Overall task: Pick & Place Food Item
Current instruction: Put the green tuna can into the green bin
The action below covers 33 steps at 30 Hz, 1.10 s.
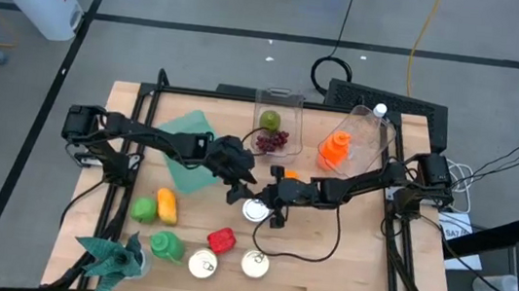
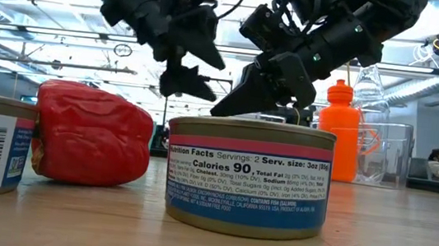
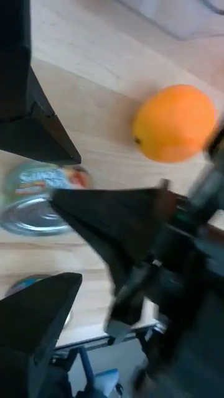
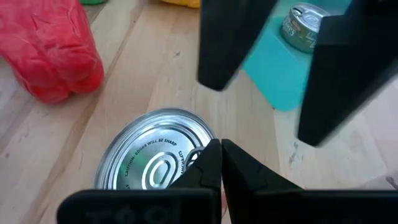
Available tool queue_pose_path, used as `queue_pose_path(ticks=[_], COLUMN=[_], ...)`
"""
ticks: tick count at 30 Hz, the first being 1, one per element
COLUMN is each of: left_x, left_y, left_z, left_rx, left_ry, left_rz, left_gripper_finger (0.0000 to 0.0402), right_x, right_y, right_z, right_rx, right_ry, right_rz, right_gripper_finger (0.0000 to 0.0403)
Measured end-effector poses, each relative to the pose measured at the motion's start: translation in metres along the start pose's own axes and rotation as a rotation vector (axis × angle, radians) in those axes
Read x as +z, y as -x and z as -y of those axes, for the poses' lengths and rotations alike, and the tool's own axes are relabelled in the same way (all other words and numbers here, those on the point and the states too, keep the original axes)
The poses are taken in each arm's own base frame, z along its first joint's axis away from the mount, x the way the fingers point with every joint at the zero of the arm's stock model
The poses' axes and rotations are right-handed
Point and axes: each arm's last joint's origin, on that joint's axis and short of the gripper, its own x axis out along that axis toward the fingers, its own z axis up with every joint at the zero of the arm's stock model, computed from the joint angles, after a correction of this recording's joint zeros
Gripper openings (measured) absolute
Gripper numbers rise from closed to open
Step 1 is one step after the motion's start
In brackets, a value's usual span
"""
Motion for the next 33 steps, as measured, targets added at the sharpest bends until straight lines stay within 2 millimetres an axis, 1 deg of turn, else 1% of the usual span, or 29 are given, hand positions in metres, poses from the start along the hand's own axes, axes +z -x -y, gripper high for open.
queue_pose_path(ticks=[5, 11, 15, 20, 27, 30, 33], left_x=[-0.009, -0.023, -0.030, -0.032, -0.033, -0.032, -0.033], left_y=[-0.011, -0.029, -0.038, -0.040, -0.041, -0.041, -0.041], left_z=[-0.006, -0.011, -0.007, 0.001, 0.002, 0.002, 0.003], left_rx=[0.040, 0.061, 0.004, -0.029, -0.015, 0.000, 0.009], left_ry=[0.027, 0.092, 0.104, 0.090, 0.088, 0.085, 0.072], left_rz=[-0.064, -0.133, -0.183, -0.188, -0.179, -0.172, -0.167], left_gripper_finger=[0.0331, 0.0372, 0.0397, 0.0388, 0.0386, 0.0376, 0.0358], right_x=[0.003, 0.005, 0.005, 0.005, 0.009, 0.010, 0.011], right_y=[0.002, 0.004, 0.004, 0.004, 0.005, 0.006, 0.006], right_z=[-0.007, -0.015, -0.017, -0.017, -0.022, -0.024, -0.025], right_rx=[-0.021, -0.010, -0.026, -0.025, -0.023, -0.029, -0.036], right_ry=[0.023, 0.047, 0.051, 0.055, 0.060, 0.063, 0.064], right_rz=[0.005, 0.019, 0.012, 0.011, 0.046, 0.061, 0.065], right_gripper_finger=[0.0000, 0.0000, 0.0000, 0.0000, 0.0000, 0.0000, 0.0000])
